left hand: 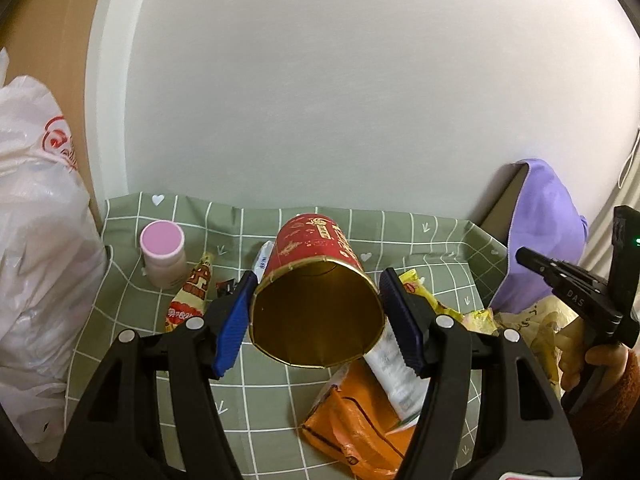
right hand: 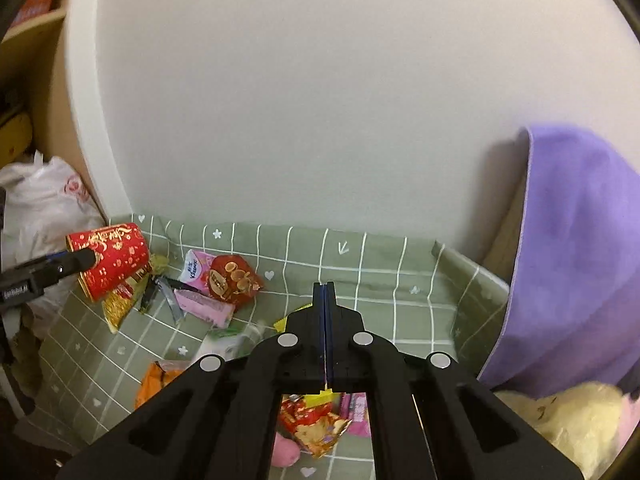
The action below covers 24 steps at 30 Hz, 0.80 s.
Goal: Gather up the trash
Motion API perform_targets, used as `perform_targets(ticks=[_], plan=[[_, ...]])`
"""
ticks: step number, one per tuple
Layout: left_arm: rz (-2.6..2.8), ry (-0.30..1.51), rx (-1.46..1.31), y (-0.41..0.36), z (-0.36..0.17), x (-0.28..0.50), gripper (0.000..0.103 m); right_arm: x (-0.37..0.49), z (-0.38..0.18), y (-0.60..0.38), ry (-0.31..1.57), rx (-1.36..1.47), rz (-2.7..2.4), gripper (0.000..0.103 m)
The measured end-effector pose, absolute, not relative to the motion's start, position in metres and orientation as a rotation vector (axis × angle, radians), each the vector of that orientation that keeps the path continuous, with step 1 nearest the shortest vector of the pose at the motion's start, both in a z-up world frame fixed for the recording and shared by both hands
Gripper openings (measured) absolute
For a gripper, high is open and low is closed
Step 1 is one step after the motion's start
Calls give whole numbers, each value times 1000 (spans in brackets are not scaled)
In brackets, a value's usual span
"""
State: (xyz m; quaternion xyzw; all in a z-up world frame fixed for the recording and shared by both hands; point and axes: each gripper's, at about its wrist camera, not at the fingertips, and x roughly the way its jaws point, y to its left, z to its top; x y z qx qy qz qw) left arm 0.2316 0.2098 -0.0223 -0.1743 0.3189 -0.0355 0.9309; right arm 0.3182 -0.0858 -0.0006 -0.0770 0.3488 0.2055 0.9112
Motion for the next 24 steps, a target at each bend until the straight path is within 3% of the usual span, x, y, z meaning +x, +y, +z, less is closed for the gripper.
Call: perform_targets(ticks=[7, 10, 24], plan=[[-72, 683, -352, 207, -26, 231, 60, 301, -31, -103, 778, -32, 480, 8], [-71, 713, -350, 204, -34, 231, 60, 291, -51, -96, 824, -11, 540, 47], [1, 725, -345, 220, -38, 211, 61, 291, -94, 7, 960, -315, 672, 47]])
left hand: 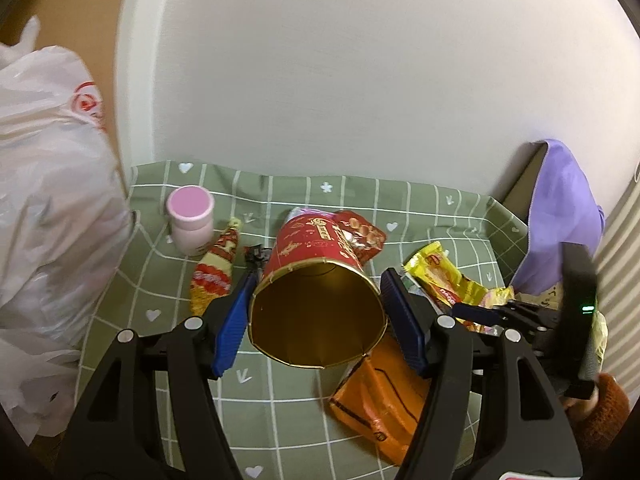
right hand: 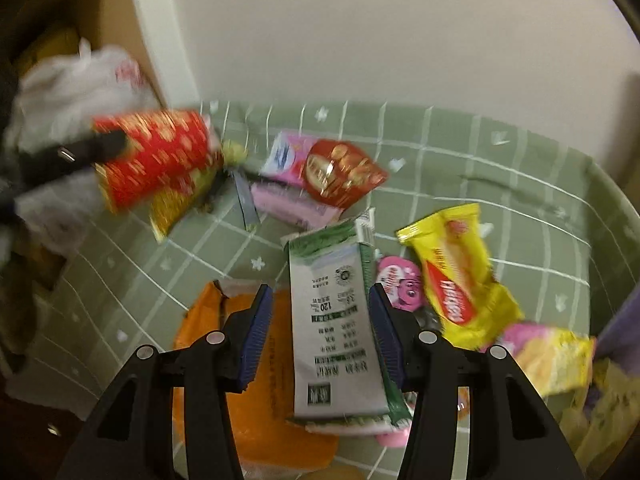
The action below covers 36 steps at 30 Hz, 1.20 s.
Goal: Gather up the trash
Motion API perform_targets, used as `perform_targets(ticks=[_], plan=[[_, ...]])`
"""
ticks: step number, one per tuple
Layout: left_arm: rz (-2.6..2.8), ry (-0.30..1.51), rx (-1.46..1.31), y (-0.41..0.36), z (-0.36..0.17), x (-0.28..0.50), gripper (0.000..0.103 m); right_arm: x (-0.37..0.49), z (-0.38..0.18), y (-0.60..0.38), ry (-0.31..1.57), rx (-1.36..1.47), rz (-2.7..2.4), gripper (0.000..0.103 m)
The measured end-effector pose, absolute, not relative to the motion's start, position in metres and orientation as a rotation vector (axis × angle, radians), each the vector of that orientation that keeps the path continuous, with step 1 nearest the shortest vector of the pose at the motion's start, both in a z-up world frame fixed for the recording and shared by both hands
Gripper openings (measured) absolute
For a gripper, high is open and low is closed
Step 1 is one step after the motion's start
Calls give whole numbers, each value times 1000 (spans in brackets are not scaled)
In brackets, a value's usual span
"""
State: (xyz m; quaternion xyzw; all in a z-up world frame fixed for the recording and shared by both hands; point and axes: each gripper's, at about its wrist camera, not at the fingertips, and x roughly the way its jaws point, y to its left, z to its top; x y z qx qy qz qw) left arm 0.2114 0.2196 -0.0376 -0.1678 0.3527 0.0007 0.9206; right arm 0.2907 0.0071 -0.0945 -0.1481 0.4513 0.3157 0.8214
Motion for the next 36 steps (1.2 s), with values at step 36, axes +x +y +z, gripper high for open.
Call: perform_targets(ticks=[36], plan=[[62, 783, -400, 242, -58, 190, 61, 213, -140, -48, 1045, -167, 633, 47]])
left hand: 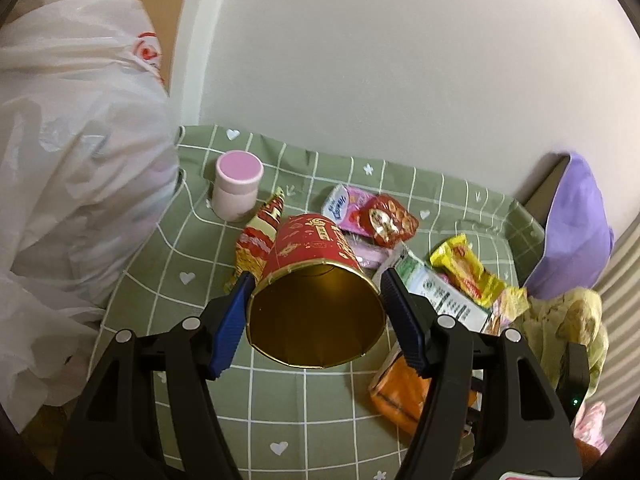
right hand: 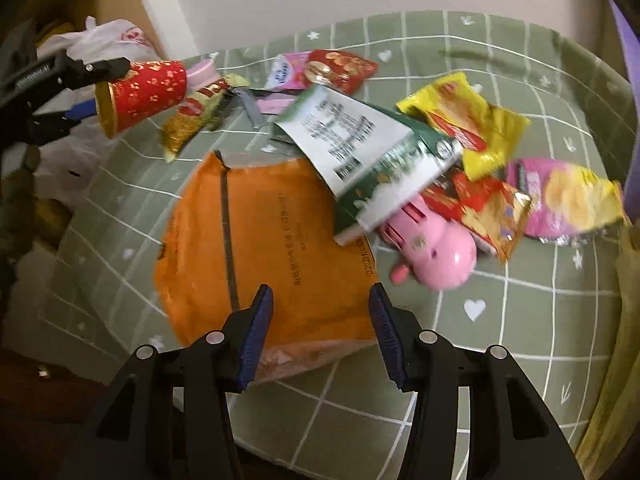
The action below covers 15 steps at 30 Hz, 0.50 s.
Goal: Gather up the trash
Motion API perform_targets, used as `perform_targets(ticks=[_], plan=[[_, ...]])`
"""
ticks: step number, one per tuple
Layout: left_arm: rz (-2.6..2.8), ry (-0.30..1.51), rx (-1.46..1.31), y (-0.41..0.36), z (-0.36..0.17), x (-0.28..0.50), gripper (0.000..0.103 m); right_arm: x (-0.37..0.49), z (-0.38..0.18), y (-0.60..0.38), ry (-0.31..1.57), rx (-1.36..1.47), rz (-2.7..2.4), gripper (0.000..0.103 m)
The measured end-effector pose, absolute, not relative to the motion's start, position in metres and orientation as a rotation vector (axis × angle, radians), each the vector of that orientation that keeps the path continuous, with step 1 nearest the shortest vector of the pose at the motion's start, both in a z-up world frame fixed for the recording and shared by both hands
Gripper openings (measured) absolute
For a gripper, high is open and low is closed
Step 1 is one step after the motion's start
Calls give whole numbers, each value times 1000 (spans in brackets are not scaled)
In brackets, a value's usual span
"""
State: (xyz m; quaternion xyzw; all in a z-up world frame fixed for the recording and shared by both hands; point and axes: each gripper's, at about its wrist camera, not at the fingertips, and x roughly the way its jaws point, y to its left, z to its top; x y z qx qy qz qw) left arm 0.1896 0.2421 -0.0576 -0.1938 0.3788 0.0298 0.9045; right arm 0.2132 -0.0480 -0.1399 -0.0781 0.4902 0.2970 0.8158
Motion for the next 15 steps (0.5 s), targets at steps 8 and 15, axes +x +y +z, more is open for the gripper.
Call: perform_targets(ticks=[8, 15], plan=[[50, 836, -301, 222, -60, 188, 61, 181, -119, -82, 914, -37, 536, 47], [45, 855, -310, 219, -61, 195, 61, 188, -134, -55, 988, 12, 579, 35]])
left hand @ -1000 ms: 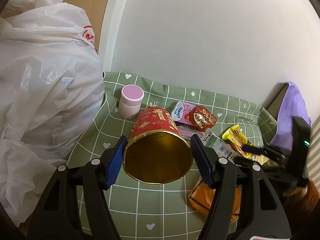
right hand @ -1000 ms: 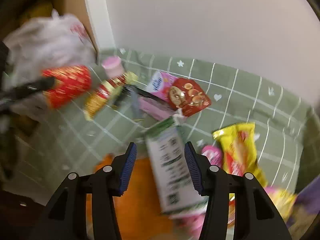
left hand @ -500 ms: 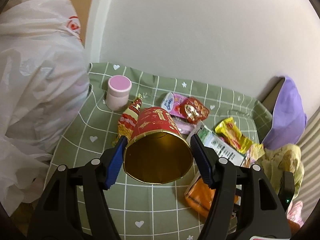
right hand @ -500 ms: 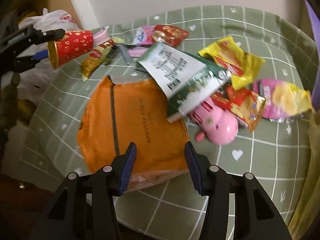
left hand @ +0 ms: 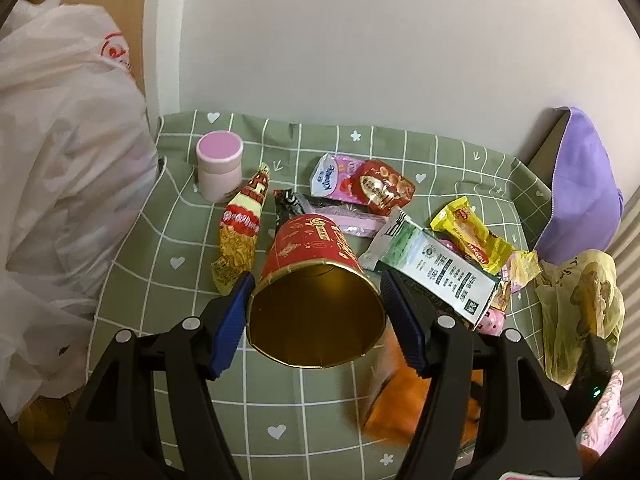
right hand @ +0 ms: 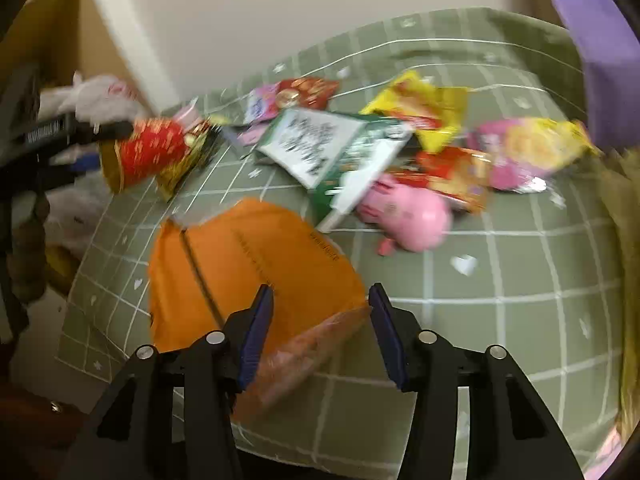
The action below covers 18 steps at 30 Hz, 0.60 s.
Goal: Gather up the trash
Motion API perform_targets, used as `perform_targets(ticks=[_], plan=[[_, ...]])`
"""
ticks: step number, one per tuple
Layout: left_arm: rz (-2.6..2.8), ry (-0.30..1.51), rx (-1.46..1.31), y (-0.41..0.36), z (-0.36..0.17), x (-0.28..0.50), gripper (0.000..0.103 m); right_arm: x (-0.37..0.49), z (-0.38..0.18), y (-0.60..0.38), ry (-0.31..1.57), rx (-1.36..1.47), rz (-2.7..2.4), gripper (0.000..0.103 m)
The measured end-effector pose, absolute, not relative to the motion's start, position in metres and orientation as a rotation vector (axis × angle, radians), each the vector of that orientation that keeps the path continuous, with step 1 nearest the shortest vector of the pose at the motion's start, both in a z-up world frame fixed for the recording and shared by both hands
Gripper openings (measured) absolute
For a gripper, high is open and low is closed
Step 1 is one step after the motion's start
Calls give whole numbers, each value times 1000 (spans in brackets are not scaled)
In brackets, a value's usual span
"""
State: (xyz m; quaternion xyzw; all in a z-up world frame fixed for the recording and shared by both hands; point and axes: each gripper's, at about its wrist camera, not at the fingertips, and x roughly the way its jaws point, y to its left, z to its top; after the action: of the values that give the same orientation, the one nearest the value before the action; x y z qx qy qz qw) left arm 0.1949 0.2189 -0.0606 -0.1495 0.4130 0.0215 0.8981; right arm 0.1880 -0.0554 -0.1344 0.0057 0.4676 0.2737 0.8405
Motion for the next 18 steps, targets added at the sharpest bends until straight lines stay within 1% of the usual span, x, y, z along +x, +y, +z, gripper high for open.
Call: perform_targets(ticks=[2, 4, 10, 18], plan=[[37, 840, -292, 216, -54, 196, 61, 189, -138, -40, 1013, -13, 653, 16], [32, 818, -277, 213, -46, 195, 61, 188, -135, -31, 1013, -15, 706, 11], [30, 746, -271, 215, -22, 192, 61, 191, -96, -35, 905, -12, 745, 8], [-16, 683, -277, 204, -2, 195, 61, 236, -39, -58, 690, -67, 583, 8]])
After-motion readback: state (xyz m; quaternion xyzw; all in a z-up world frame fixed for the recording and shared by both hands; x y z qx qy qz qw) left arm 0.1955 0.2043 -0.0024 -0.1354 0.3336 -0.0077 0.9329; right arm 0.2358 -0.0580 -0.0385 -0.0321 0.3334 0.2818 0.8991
